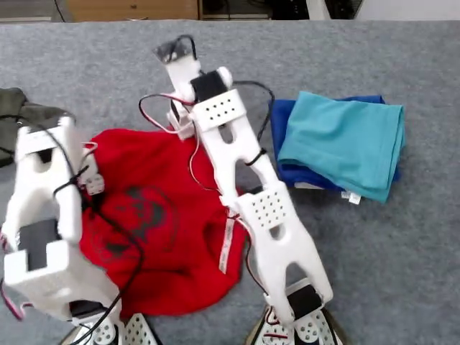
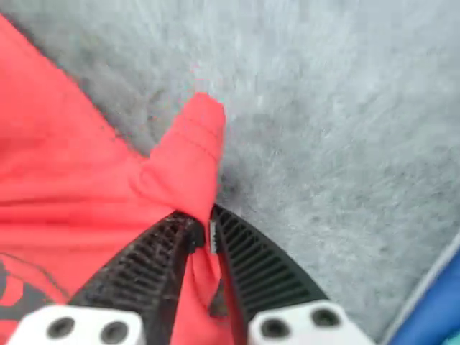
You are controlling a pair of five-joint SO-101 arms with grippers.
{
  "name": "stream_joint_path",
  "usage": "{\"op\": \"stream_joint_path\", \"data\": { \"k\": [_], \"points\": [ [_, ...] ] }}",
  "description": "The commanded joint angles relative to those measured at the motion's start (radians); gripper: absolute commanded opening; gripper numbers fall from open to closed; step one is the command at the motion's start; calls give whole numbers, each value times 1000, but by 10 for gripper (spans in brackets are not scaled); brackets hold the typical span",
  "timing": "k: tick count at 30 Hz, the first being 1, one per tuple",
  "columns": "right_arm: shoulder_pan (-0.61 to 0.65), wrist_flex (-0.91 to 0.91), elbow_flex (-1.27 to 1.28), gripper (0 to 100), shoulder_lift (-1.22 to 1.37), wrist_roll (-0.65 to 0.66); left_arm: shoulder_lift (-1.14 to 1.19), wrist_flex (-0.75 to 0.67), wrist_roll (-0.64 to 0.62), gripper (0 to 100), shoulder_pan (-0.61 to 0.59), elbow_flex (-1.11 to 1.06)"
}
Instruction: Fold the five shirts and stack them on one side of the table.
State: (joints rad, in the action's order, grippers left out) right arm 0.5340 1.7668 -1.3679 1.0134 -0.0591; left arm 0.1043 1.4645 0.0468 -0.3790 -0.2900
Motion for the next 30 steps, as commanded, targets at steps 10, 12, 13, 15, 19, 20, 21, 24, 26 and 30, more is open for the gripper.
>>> {"op": "stream_joint_path", "data": {
  "k": [10, 12, 13, 15, 19, 20, 21, 24, 26, 30],
  "points": [
    [165, 18, 202, 256, -193, -25, -352, 123, 262, 18, -374, -219],
    [182, 17, 226, 356, -194, -9, -351, 123, 262, 18, -454, -226],
    [183, 17, 223, 383, -194, 6, -351, 121, 262, 18, -496, -222],
    [173, 14, 223, 389, -194, 25, -352, 109, 262, 18, -566, -215],
    [128, -9, 237, 389, -183, 25, -358, 89, 262, 18, -615, -213],
    [114, -21, 236, 389, -173, 21, -358, 89, 262, 18, -612, -215],
    [105, -44, 234, 389, -160, 21, -358, 89, 262, 18, -605, -216],
    [84, -133, 234, 389, -113, 18, -358, 101, 279, 18, -574, -215],
    [85, -201, 234, 389, -82, -11, -358, 133, 285, 18, -562, -195],
    [124, -322, 236, 389, -28, -126, -358, 158, 285, 18, -569, -143]
  ]
}}
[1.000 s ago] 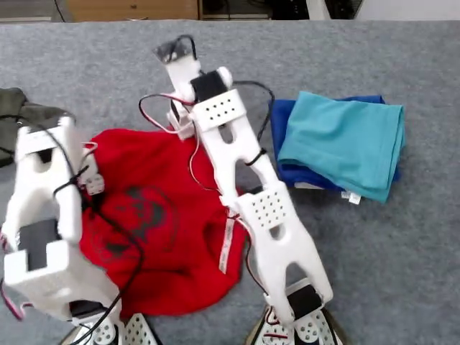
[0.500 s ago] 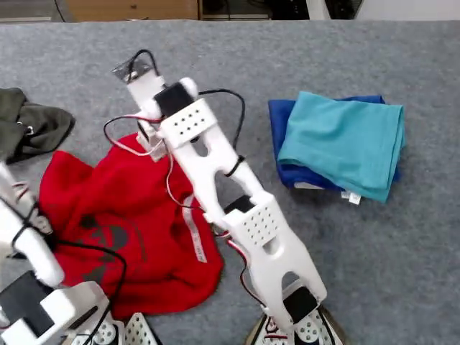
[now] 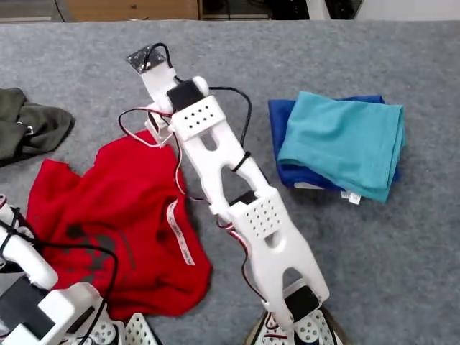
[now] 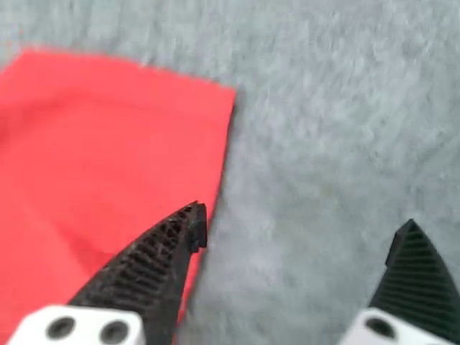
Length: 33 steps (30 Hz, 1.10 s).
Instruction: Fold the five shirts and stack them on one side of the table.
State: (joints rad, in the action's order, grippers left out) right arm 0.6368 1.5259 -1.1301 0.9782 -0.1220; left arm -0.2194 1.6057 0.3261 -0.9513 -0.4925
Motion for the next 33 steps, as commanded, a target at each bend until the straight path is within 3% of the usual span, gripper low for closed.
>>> {"op": "stream_joint_path", "data": {
  "k": [1, 7, 9, 12, 16, 20, 22, 27, 33],
  "points": [
    [33, -107, -2, 383, 22, -81, -35, 17, 5, 19, 2, 66],
    [59, -273, -2, 222, 101, -180, -35, -8, -60, 163, -48, 66],
    [54, -321, -2, 182, 122, -216, -35, -25, -60, 167, -52, 66],
    [53, -348, -2, 213, 147, -264, -35, -28, -60, 157, -51, 66],
    [56, -350, -2, 329, 166, -302, -35, -49, -60, 157, -51, 63],
    [51, -362, -13, 345, 193, -302, -35, -84, -60, 157, -52, 51],
    [45, -399, -33, 312, 211, -302, -35, -83, -60, 157, -52, 51],
    [30, -468, -99, 121, 272, -302, -35, -83, -58, 157, -52, 52],
    [27, -384, -137, 106, 285, -308, -35, -83, -58, 157, -54, 60]
  ]
}}
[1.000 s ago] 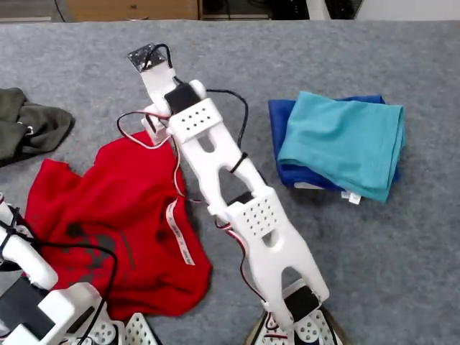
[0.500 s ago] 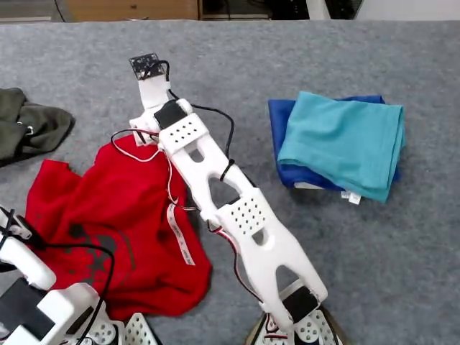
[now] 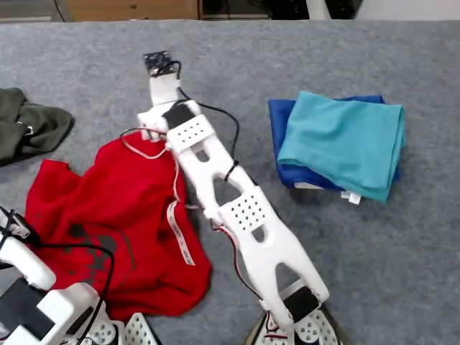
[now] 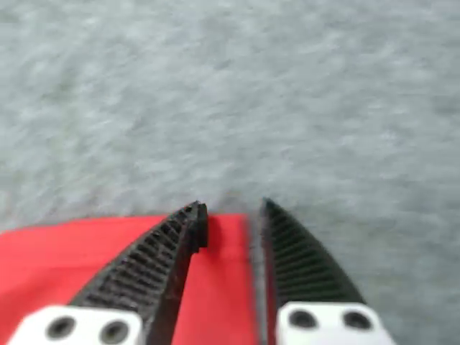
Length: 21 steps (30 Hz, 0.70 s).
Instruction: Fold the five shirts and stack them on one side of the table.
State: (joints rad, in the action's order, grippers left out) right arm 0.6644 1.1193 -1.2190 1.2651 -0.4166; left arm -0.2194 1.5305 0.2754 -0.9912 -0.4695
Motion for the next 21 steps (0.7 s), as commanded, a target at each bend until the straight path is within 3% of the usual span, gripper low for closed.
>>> {"op": "stream_joint_path", "data": {
  "k": [1, 21],
  "points": [
    [-1, 32, -48, 106, -2, -29, -35, -8, -8, 157, -14, 37],
    [-1, 127, -50, 109, -4, -71, -35, -9, -15, 157, -11, 35]
  ]
}}
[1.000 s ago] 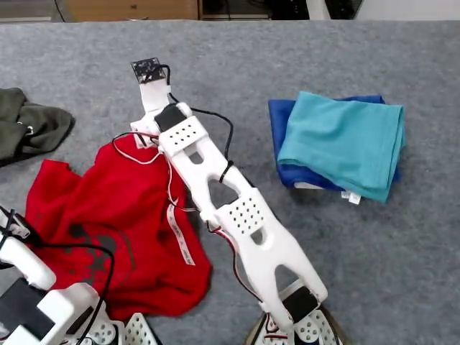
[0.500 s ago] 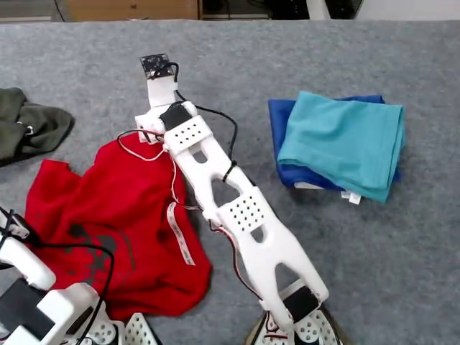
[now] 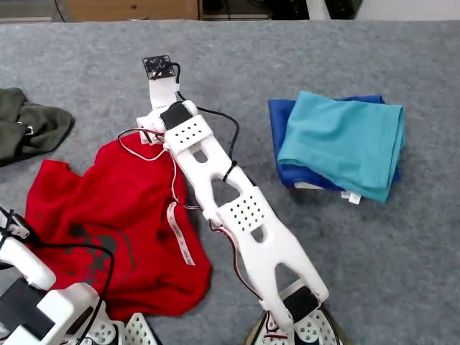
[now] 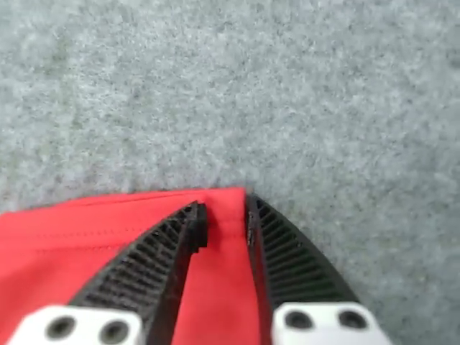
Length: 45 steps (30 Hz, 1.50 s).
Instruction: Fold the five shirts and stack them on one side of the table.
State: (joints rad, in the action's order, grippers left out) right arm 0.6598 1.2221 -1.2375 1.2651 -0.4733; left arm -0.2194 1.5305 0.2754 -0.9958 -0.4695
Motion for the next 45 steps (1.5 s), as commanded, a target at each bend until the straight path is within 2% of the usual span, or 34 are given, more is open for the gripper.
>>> {"op": "stream_joint_path", "data": {
  "k": [1, 9, 17, 21, 29, 35, 39, 43, 45],
  "points": [
    [4, 26, -31, 109, -4, -12, -35, -9, -15, 157, -6, 35],
    [68, 84, -64, 109, 1, -5, -35, -9, -15, 157, -8, 29],
    [62, 86, -70, 104, 4, -14, -35, -9, -9, 157, -8, 29],
    [62, 87, -70, 0, 4, -14, -35, -9, -9, 157, -8, 28],
    [44, 94, -76, 1, -4, -11, -35, -9, 14, 157, -9, 40],
    [-16, 226, -248, 1, -58, -5, -36, 5, 107, 160, -3, 135],
    [-56, 428, -440, 1, -120, 15, -35, 86, 130, 161, 38, 212],
    [-102, 568, -397, 1, -220, 121, -35, 124, 126, 161, 106, 293],
    [-131, 566, -395, 1, -236, 129, -30, 124, 124, 161, 132, 330]
  ]
}}
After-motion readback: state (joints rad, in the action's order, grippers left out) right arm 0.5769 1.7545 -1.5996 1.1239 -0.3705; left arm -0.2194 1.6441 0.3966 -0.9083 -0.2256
